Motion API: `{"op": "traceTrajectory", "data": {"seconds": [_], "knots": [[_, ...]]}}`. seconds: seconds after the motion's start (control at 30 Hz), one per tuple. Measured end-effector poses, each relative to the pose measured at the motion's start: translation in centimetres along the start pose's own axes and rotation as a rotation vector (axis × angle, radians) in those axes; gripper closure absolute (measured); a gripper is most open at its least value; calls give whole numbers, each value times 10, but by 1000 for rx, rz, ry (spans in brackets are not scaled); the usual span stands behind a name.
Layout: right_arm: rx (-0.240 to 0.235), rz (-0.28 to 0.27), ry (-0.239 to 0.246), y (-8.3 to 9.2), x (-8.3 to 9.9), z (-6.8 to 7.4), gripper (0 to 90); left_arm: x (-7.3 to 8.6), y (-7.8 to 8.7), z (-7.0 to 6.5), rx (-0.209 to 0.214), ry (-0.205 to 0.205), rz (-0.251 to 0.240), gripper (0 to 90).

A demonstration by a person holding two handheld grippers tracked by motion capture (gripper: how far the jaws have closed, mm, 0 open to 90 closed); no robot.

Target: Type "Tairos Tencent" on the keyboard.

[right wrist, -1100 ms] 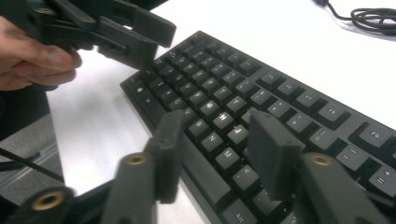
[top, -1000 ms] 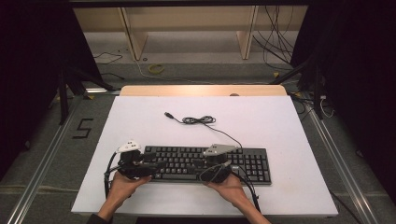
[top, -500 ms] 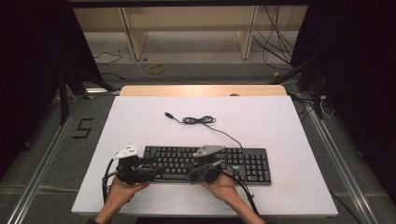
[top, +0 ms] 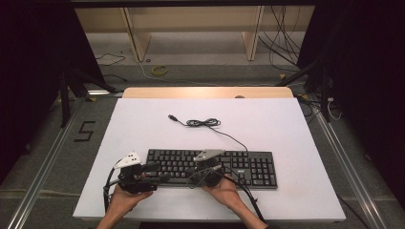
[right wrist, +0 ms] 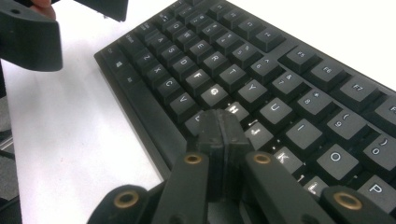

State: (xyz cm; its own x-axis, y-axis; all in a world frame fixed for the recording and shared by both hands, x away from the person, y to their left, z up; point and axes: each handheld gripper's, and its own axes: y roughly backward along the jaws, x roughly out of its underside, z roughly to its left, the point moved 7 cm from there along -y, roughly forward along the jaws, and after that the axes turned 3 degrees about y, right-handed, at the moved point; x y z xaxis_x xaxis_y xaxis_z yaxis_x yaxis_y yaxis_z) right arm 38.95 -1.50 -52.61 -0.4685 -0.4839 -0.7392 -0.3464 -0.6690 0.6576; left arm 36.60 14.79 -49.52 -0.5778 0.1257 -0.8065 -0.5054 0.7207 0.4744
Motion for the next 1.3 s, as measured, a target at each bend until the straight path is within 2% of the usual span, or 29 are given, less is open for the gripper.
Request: {"op": "traceTrajectory", "data": {"seconds": [0.17,0.23,0.53,0.67,0.93,1.03,1.3], "knots": [[0,7,1,-1,1,1,900,0,0,0,0,-4,-1,302],[15,24,11,-3,4,1,900,0,0,0,-3,-3,-2,302],[14,13,1,-3,4,1,900,0,-1,2,-8,-4,0,302],[-1,-8,-22,1,2,0,900,0,0,4,-10,-2,1,302],[3,-45,-29,14,-1,-3,886,-1,-1,5,-15,-2,-3,303],[3,-58,-35,19,0,-6,845,-1,-2,5,-18,4,-2,305],[4,-86,-76,36,3,-15,628,-3,-5,5,-9,16,-1,306]]}}
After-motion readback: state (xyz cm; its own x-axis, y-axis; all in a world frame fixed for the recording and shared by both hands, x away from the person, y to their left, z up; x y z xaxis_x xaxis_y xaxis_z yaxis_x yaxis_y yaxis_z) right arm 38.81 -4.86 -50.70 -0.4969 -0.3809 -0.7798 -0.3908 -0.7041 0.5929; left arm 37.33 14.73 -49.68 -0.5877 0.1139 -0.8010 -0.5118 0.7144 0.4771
